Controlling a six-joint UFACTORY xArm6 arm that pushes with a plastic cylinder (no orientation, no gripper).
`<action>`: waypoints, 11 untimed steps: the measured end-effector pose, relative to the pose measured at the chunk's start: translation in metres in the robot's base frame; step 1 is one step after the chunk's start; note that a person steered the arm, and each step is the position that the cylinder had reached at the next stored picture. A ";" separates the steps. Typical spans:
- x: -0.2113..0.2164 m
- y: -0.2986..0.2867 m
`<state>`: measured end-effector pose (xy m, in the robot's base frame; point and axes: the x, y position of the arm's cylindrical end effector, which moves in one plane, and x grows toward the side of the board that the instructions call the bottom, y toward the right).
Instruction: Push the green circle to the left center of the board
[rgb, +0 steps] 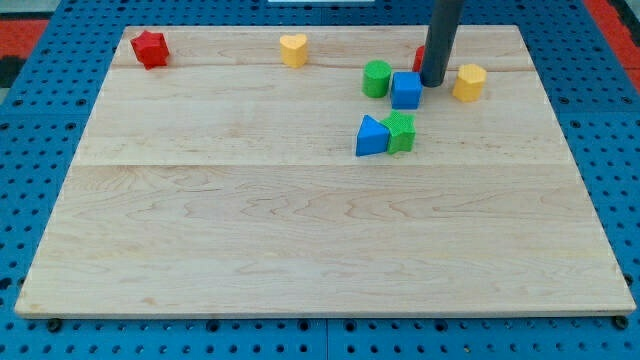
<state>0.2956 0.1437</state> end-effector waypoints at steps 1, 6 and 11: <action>-0.014 0.001; -0.006 -0.063; 0.090 -0.277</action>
